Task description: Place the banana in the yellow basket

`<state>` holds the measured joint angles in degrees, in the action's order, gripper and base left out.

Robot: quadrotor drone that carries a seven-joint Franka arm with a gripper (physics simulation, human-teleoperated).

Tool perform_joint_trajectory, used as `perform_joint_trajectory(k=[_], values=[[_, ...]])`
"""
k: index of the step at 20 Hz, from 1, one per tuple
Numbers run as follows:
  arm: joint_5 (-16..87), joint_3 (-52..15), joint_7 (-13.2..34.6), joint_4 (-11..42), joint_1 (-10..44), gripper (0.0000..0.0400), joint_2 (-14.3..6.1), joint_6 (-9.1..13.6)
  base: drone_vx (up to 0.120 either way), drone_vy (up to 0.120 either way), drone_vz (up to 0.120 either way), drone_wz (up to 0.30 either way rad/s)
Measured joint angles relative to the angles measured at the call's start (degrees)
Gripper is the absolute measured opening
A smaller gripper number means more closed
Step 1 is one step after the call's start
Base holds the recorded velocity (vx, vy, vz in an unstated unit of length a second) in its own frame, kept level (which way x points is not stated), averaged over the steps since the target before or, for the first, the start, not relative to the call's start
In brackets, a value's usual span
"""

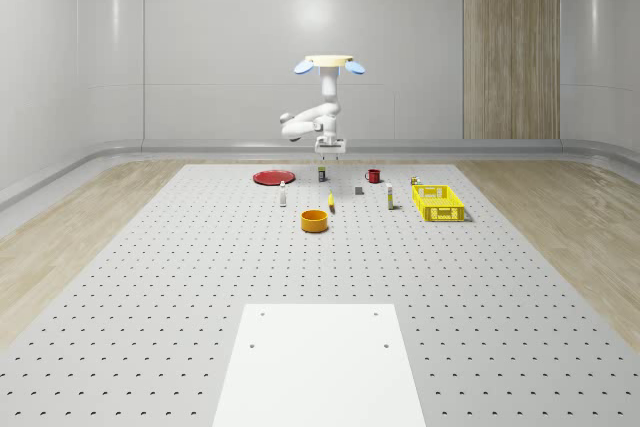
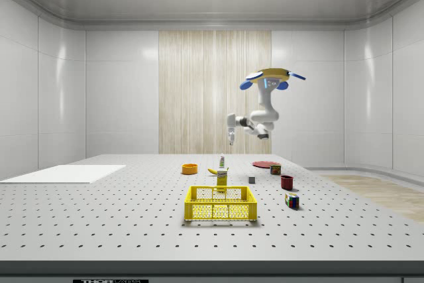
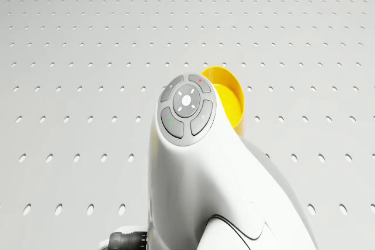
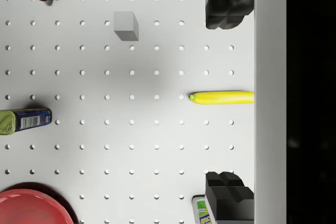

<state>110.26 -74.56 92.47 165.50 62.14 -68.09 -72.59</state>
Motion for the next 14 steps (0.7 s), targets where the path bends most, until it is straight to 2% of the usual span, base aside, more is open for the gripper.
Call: perform_joint_trajectory(k=[14], values=[[-1.8,-1.0,1.1,-0.2,1.1,0.0400,-3.6,-3.3,0.120,0.000,-0.120,0.000]])
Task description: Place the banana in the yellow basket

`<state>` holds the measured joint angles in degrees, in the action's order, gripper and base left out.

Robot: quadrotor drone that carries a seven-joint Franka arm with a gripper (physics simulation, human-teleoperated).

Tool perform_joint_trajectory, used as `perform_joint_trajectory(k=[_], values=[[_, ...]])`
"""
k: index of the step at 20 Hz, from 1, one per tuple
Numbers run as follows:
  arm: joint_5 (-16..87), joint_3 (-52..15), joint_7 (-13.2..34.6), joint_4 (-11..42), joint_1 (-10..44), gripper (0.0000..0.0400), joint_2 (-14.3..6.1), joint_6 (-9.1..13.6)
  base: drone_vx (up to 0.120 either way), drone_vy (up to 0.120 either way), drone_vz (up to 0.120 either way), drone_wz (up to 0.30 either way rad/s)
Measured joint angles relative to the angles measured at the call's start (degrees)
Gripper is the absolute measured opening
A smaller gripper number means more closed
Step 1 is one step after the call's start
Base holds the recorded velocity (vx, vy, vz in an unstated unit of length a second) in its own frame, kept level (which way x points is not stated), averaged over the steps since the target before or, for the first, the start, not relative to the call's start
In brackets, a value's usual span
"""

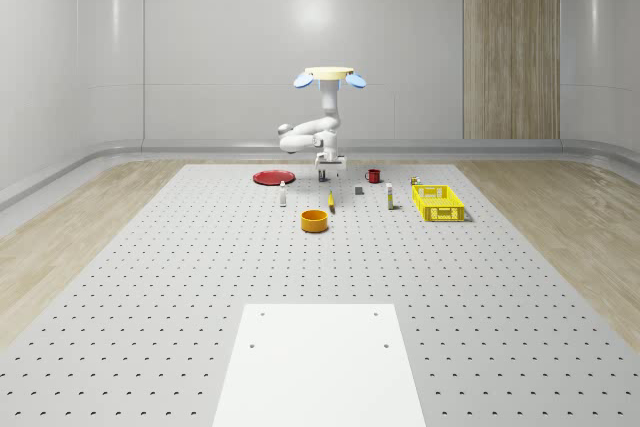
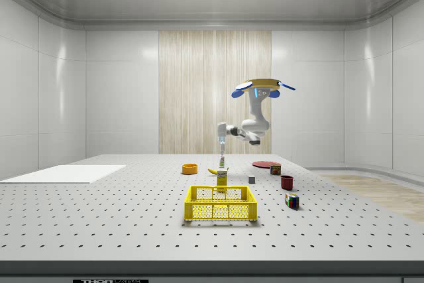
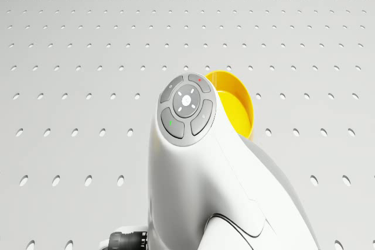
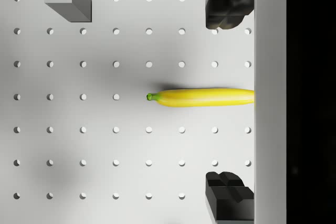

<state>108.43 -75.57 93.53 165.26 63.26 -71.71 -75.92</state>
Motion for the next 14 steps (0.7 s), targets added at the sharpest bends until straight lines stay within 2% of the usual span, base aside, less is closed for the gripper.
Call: perform_joint_trajectory(k=[5,9,14], values=[[-0.6,-0.3,0.3,-0.1,0.3,0.0400,-1.2,-1.1,0.000,0.000,-0.120,0.000],[-1.0,-0.5,0.6,-0.1,0.6,0.0400,-2.1,-1.9,0.100,0.000,-0.120,0.000],[-1.5,-0.8,0.8,-0.2,0.9,0.0400,-3.2,-3.0,0.008,0.016,-0.120,0.000]])
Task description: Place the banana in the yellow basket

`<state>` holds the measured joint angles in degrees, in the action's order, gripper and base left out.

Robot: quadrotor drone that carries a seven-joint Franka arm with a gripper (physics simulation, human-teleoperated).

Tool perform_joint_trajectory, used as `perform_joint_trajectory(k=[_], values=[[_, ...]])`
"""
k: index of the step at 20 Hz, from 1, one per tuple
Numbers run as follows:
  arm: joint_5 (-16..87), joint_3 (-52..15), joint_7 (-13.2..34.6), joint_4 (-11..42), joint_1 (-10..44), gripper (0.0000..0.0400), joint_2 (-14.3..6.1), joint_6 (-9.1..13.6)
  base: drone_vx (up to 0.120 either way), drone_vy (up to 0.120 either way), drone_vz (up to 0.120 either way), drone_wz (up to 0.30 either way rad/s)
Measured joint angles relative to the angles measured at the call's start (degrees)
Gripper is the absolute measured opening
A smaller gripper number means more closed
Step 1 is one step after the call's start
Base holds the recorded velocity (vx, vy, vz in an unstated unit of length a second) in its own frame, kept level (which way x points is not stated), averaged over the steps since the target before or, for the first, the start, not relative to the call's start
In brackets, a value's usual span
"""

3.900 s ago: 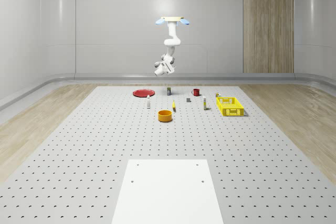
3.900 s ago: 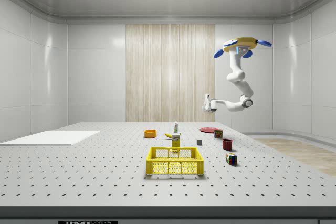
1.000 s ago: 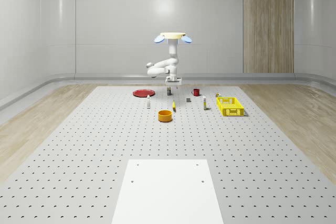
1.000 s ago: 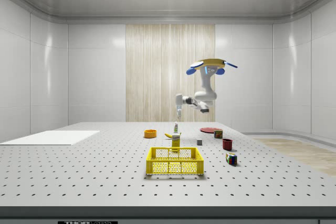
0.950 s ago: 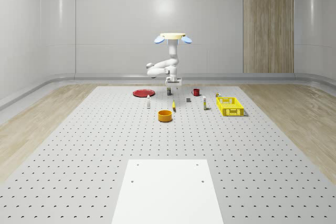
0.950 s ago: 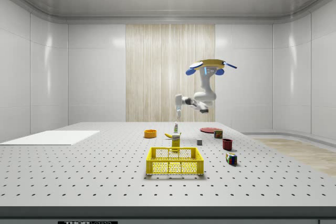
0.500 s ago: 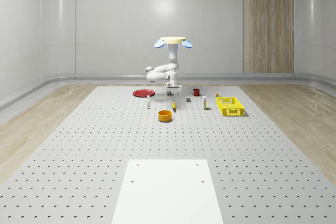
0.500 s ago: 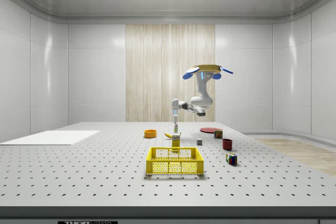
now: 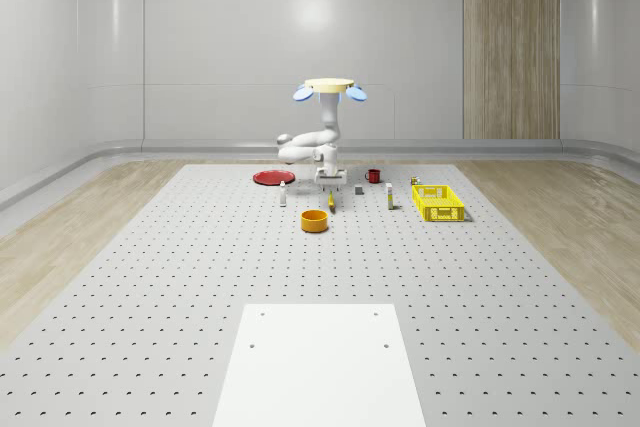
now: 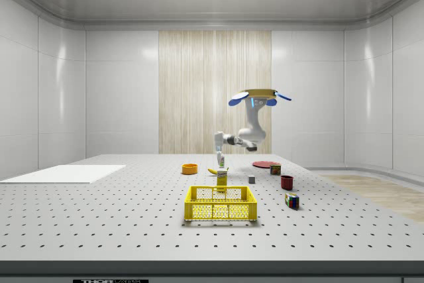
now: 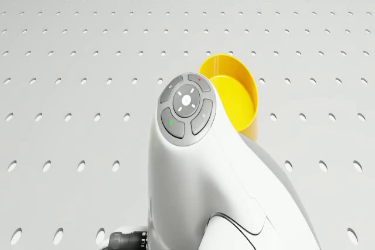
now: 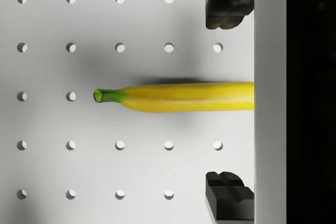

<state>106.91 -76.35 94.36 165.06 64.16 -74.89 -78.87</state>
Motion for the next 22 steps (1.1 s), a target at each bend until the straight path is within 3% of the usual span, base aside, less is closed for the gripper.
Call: perform_joint_trajectory(k=[4,7,12,16,22], values=[[-0.4,-0.2,0.2,0.0,0.2,0.0400,-0.8,-0.8,0.020,0.030,-0.120,0.000],[-0.7,-0.3,0.3,-0.1,0.4,0.0400,-1.4,-1.3,0.107,0.000,-0.013,0.000],[-1.1,-0.5,0.6,-0.1,0.6,0.0400,-2.4,-2.2,0.000,-0.024,-0.008,0.000],[-1.4,-0.7,0.7,-0.2,0.8,0.0400,-3.1,-2.9,0.000,0.000,-0.110,0.000],[0.6,1.7,0.7,-0.6,0.9,0.0400,-4.5,-5.0,0.000,0.000,0.000,0.000]])
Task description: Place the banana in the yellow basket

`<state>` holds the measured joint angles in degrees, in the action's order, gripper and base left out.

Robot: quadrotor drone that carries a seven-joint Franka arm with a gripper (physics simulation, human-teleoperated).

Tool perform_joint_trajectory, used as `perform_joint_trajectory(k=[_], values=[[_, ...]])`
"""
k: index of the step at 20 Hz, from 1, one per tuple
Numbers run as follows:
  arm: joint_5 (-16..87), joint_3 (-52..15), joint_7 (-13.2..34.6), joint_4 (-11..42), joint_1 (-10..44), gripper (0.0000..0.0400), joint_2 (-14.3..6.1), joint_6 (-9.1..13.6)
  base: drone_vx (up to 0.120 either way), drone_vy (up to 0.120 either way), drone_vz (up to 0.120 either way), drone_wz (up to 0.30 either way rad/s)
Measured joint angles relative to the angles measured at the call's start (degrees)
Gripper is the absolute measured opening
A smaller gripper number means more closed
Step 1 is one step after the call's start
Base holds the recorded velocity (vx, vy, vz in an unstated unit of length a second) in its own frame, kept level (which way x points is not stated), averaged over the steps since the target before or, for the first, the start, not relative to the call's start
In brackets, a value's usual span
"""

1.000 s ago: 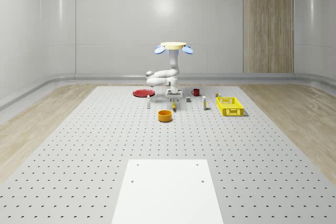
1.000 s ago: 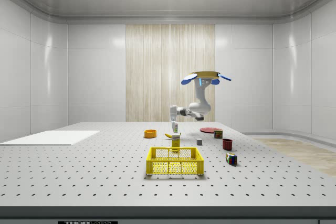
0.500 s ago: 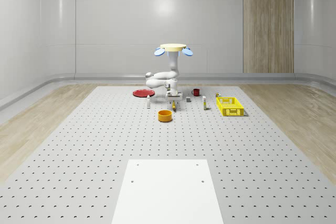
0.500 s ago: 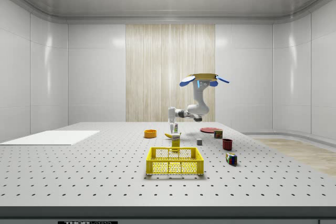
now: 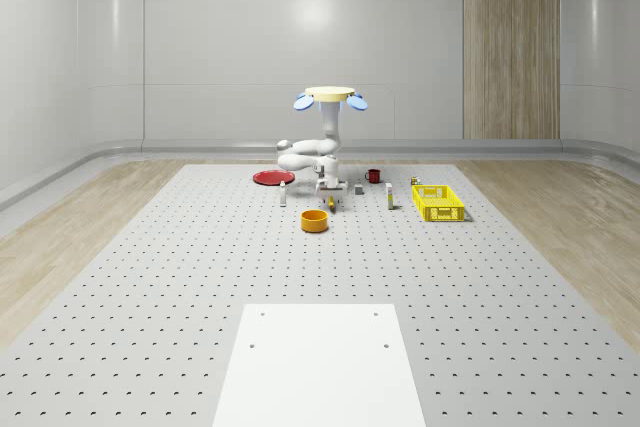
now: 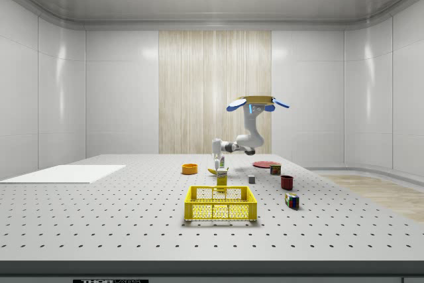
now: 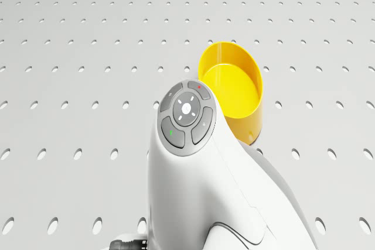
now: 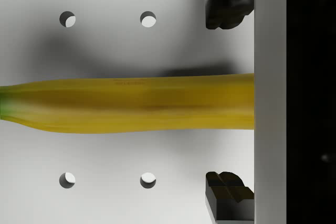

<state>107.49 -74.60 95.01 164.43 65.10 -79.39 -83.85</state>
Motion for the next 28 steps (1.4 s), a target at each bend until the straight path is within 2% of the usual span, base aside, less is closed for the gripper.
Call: perform_joint_trajectory(k=[11,12,13,15,18,20,28], values=[[4.0,4.6,-0.1,-1.2,0.5,0.0400,-1.7,-3.3,0.000,0.000,0.000,0.000],[4.2,4.8,-0.1,-1.2,0.5,0.0380,-1.8,-3.4,0.000,0.000,0.000,0.000],[4.3,4.9,-0.1,-1.3,0.6,0.0329,-1.9,-3.6,0.000,0.000,0.000,0.000],[4.4,5.1,-0.1,-1.4,0.7,0.0259,-2.1,-3.8,0.000,0.000,0.000,0.000],[4.5,5.3,0.0,-1.4,0.7,0.0201,-2.3,-4.1,0.000,0.000,0.000,0.000],[4.6,5.3,0.1,-1.5,0.8,0.0190,-2.4,-4.2,0.000,0.000,0.000,0.000],[3.1,3.6,0.6,-1.0,0.8,0.0190,-2.6,-3.7,0.000,0.000,0.000,0.000]])
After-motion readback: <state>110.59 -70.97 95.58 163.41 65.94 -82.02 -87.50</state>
